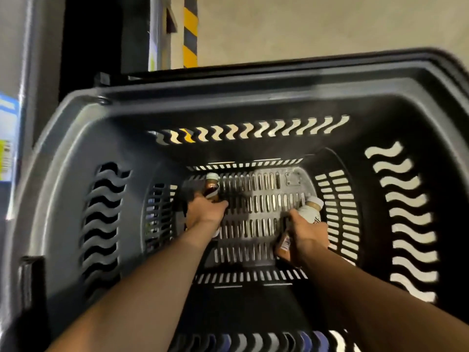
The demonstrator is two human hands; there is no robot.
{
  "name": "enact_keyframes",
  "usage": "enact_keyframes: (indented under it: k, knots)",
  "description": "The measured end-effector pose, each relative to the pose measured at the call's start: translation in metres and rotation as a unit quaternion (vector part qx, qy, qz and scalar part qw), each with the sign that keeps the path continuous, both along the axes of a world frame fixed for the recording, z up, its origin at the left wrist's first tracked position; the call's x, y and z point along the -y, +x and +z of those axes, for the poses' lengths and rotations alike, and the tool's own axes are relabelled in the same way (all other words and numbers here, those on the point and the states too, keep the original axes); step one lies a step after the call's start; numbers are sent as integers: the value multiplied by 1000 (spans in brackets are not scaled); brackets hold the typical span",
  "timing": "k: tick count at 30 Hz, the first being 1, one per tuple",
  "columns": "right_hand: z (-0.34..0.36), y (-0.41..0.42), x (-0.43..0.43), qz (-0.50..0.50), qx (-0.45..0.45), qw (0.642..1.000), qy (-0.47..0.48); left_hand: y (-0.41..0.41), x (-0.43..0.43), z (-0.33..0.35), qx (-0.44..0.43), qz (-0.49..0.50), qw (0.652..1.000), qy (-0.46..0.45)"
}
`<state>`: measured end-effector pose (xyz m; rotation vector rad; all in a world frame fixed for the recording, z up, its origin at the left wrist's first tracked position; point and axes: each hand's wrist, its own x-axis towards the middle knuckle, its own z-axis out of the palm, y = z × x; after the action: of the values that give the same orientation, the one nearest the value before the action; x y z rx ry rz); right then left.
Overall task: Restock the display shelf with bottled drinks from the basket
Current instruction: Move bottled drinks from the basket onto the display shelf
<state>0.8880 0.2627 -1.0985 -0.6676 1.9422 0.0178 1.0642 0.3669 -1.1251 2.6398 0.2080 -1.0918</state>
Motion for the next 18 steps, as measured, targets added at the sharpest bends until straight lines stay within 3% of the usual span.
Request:
enact_keyframes:
  k: [3, 8, 13, 18]
  knots:
    - [52, -2, 14, 46, 36, 998, 3, -8, 7, 48, -21, 24, 998, -45]
    - [195, 10, 31, 172, 55, 983, -40, -21, 25, 192, -50, 70, 986, -141]
    - [380, 14, 38, 276, 93, 954, -72, -39, 28, 405, -80, 130, 963, -221]
    - [612, 22, 38, 330, 160, 919, -148, -44, 26, 640, -79, 113, 940, -313]
